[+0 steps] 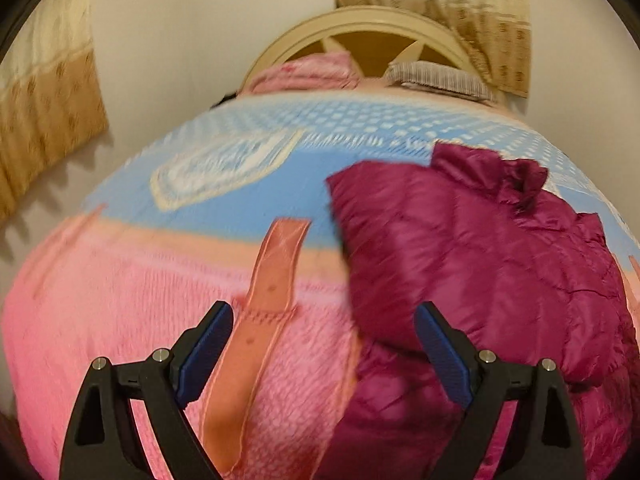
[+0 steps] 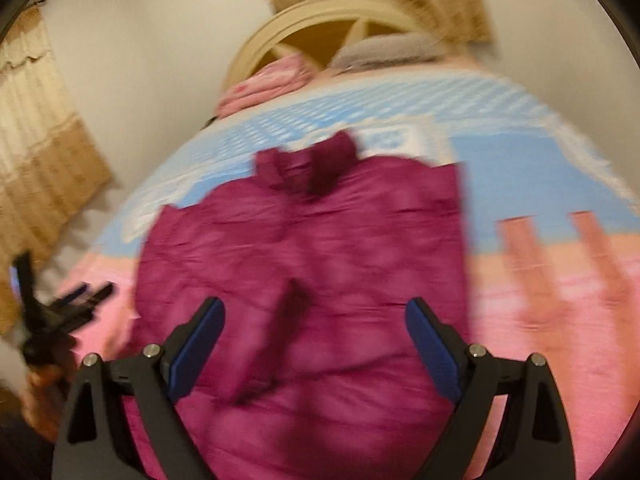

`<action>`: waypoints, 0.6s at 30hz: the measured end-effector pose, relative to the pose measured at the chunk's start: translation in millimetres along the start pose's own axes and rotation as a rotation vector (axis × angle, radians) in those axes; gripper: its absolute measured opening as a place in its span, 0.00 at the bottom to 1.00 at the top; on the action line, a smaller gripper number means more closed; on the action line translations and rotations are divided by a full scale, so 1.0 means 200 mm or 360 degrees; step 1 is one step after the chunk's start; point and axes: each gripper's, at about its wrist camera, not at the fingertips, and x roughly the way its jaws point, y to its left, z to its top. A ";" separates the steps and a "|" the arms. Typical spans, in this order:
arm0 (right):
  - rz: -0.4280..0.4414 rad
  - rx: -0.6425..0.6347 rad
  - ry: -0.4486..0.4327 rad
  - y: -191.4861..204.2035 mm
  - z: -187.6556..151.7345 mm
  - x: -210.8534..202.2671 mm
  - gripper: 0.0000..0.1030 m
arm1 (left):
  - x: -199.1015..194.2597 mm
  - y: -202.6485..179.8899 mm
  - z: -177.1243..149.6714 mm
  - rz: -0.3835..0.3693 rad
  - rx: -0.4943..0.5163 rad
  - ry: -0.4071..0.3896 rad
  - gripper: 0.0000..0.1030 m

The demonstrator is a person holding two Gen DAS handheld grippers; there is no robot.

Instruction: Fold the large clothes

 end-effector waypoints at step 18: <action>-0.0073 -0.0127 0.0127 0.04 -0.19 0.01 0.16 | 0.14 0.12 0.01 0.0030 -0.0073 0.0156 0.90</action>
